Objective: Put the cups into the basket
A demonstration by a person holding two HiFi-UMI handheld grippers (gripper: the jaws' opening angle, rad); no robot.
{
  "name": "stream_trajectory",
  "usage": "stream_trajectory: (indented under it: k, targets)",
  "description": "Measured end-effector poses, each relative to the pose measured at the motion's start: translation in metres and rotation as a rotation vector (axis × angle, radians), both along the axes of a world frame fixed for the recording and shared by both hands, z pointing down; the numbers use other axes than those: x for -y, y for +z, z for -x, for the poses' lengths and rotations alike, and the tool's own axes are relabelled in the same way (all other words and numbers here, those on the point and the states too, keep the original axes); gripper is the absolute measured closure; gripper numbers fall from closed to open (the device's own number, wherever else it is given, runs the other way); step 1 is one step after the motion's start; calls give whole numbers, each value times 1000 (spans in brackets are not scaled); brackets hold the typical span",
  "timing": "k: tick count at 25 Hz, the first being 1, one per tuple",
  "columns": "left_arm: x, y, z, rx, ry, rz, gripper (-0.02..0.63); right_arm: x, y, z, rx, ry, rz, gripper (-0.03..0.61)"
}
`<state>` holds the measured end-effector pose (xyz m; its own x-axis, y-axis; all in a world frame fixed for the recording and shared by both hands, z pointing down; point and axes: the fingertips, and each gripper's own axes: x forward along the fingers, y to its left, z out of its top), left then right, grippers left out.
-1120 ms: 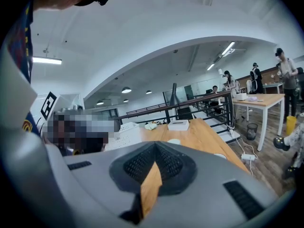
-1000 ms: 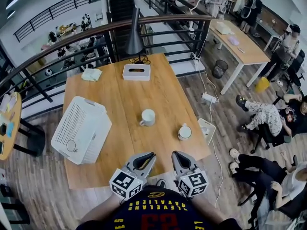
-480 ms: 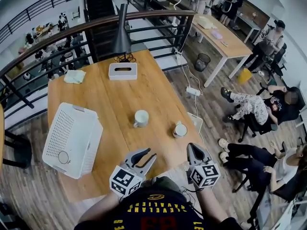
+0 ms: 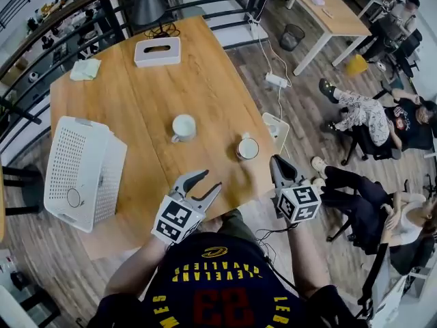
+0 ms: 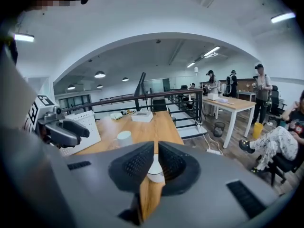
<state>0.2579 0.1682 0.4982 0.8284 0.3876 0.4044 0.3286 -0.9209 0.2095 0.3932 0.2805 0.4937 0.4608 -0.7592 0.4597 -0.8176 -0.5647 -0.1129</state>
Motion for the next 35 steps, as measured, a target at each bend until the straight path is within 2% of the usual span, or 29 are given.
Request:
stream_trajectory:
  k: [5, 7, 9, 14, 16, 22, 25, 31, 33, 35]
  targets:
    - [-24, 45, -49, 108, 7, -66, 410, 7, 45, -27, 40, -186, 91, 491]
    - [-31, 64, -67, 152, -8, -85, 375, 10, 65, -45, 32, -255, 144, 469]
    - [-39, 86, -83, 192, -24, -90, 339, 17, 85, -63, 21, -341, 186, 462]
    - [-60, 133, -109, 275, -60, -127, 328, 46, 128, -89, 30, -616, 212, 463]
    - [-61, 138, -114, 292, -83, -158, 325, 58, 132, -90, -43, -768, 261, 463]
    - [-61, 148, -125, 346, -107, -223, 309, 80, 151, -65, -405, -1382, 537, 440]
    - [-62, 154, -128, 358, -105, -246, 299, 84, 162, -53, -569, -1631, 644, 419]
    - [-70, 167, -131, 392, -144, -248, 299, 83, 175, -35, -857, -1992, 756, 416]
    - [-68, 170, -134, 400, -142, -247, 301, 81, 180, -32, -891, -2064, 780, 417]
    - [-64, 170, -132, 406, -133, -239, 301, 79, 183, -30, -866, -2086, 790, 427]
